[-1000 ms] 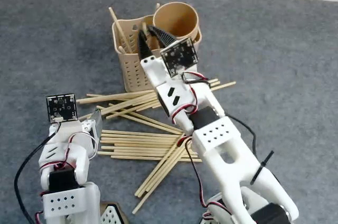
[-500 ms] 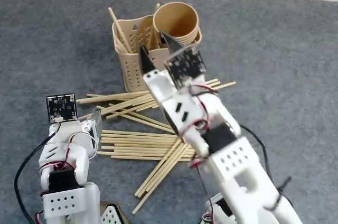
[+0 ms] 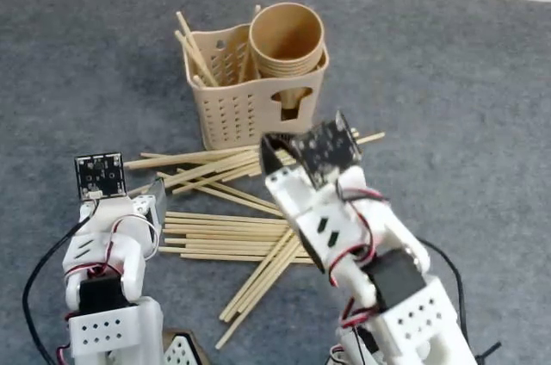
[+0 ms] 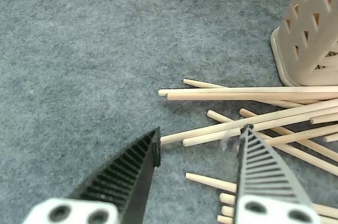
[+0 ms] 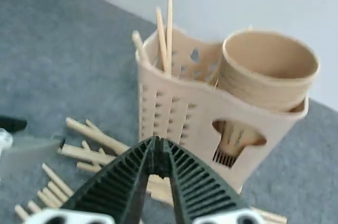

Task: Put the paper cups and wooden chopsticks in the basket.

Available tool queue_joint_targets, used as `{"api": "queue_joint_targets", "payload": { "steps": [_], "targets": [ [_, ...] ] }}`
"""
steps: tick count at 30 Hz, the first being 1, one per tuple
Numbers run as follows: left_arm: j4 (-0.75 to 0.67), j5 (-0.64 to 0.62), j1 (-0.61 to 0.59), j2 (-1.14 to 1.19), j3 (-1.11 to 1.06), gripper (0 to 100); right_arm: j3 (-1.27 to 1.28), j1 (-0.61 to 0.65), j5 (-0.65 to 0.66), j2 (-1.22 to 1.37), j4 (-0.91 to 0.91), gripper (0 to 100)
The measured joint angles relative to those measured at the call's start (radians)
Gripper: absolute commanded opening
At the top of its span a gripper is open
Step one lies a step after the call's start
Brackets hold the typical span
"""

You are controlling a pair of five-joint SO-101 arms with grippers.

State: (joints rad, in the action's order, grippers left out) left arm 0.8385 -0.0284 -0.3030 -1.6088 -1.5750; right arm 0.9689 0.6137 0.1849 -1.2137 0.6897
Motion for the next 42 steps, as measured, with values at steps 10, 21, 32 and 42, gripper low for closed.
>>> {"api": "queue_joint_targets", "payload": {
  "steps": [10, 21, 32, 42],
  "targets": [
    [0.000, 0.000, 0.000, 0.000, 0.000, 23, 0.382, -0.144, 0.000, -0.437, 0.028, 0.4],
    [0.000, 0.000, 0.000, 0.000, 0.000, 23, 0.485, -0.258, 0.000, -0.612, 0.224, 0.5],
    [0.000, 0.000, 0.020, 0.002, -0.021, 23, 0.588, -0.446, 0.000, -0.614, 0.253, 0.5],
    [0.000, 0.000, 0.035, 0.000, -0.023, 23, 0.701, -0.614, -0.081, -0.612, 0.256, 0.5]
  ]
}}
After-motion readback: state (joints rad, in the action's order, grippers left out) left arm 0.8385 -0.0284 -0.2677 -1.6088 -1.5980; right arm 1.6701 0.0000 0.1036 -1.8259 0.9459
